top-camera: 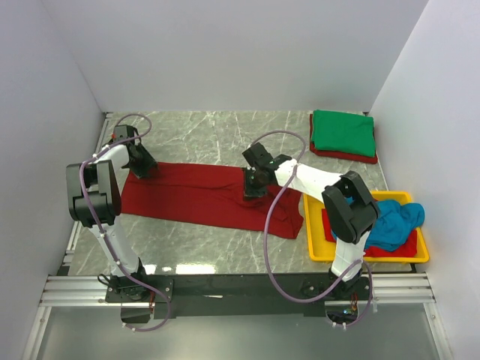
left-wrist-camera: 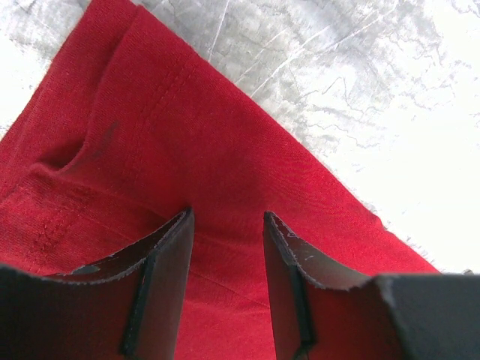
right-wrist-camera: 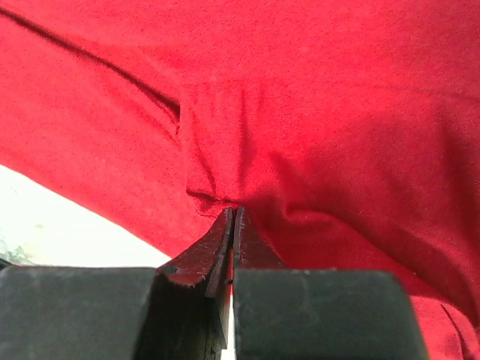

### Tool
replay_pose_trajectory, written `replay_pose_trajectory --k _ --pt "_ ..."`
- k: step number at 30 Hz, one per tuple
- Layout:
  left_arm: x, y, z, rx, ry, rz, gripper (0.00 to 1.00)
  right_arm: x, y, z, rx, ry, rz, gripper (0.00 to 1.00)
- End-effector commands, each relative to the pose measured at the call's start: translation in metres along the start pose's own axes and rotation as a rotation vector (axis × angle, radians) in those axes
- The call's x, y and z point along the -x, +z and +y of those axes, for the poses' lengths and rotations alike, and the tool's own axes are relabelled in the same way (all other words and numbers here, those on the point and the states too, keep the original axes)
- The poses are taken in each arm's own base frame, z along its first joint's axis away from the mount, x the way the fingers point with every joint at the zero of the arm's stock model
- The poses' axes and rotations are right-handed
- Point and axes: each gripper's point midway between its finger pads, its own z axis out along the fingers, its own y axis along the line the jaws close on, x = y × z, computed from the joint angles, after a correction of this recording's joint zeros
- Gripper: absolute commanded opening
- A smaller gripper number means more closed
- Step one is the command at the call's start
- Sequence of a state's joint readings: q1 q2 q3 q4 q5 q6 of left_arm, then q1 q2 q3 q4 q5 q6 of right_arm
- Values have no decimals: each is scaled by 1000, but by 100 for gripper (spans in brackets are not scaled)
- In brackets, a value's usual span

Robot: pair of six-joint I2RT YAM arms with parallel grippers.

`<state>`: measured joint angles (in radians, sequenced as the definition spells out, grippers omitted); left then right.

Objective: Fold and stack the t-shirts
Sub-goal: Fold the tshirt

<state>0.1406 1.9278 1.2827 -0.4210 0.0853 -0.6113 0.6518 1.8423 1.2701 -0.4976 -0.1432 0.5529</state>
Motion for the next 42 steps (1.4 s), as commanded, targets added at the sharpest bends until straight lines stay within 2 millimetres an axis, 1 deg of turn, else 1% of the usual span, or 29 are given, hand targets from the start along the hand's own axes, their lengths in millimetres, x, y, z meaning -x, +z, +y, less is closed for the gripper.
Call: replay_pose_trajectory --k 1,8,13,14,15,17,18,19,20,21,24,26,28,32,33,34,35,38,40,41,42 --pt "-3 -5 4 5 19 2 48 17 -25 23 33 -26 -70 0" --pt "1 -7 3 4 20 -5 48 8 -25 31 13 -69 -39 0" --pt "-1 -7 4 1 22 -1 48 5 -24 37 -4 -97 -25 0" --pt "-3 -6 5 4 23 3 48 4 -25 36 -12 -96 -17 2" --pt "-2 -6 5 4 21 2 48 5 -25 36 -17 -101 -17 13" --pt "-3 -7 6 4 21 2 48 4 -28 38 -27 -111 -21 25" --pt "-1 -7 5 3 20 -1 48 4 -33 41 -18 -119 -32 31" --pt "-2 -6 5 4 21 2 48 5 -36 43 -16 -125 -41 40" --pt "-2 -6 5 4 21 2 48 7 -40 46 -4 -134 -55 45" --pt "-1 -6 6 6 18 2 48 8 -47 47 6 -137 -72 48" --pt "1 -8 4 3 20 -4 48 13 -59 47 17 -124 -119 50" --pt "3 -8 5 9 23 -12 48 17 -62 43 14 -104 -135 50" --pt "6 -10 6 15 25 -23 48 18 -58 33 -1 -73 -133 51" --pt "8 -16 -1 7 40 -35 48 19 -49 12 -39 -3 -117 50" --pt "9 -18 -2 10 48 -44 48 15 -45 6 -52 9 -103 50" --pt "10 -19 -5 6 54 -48 48 18 -43 -3 -66 33 -103 50" --pt "11 -23 -10 -5 63 -59 48 15 -40 -11 -82 50 -91 50" --pt "12 -28 -17 -26 68 -65 48 17 -36 -32 -124 107 -89 50" --pt "10 -28 -21 -38 69 -58 48 14 -34 -46 -150 138 -81 50" --pt "7 -27 -23 -41 75 -52 48 13 -32 -58 -167 168 -77 50" --pt "6 -27 -24 -45 78 -53 48 12 -32 -63 -174 182 -75 50"
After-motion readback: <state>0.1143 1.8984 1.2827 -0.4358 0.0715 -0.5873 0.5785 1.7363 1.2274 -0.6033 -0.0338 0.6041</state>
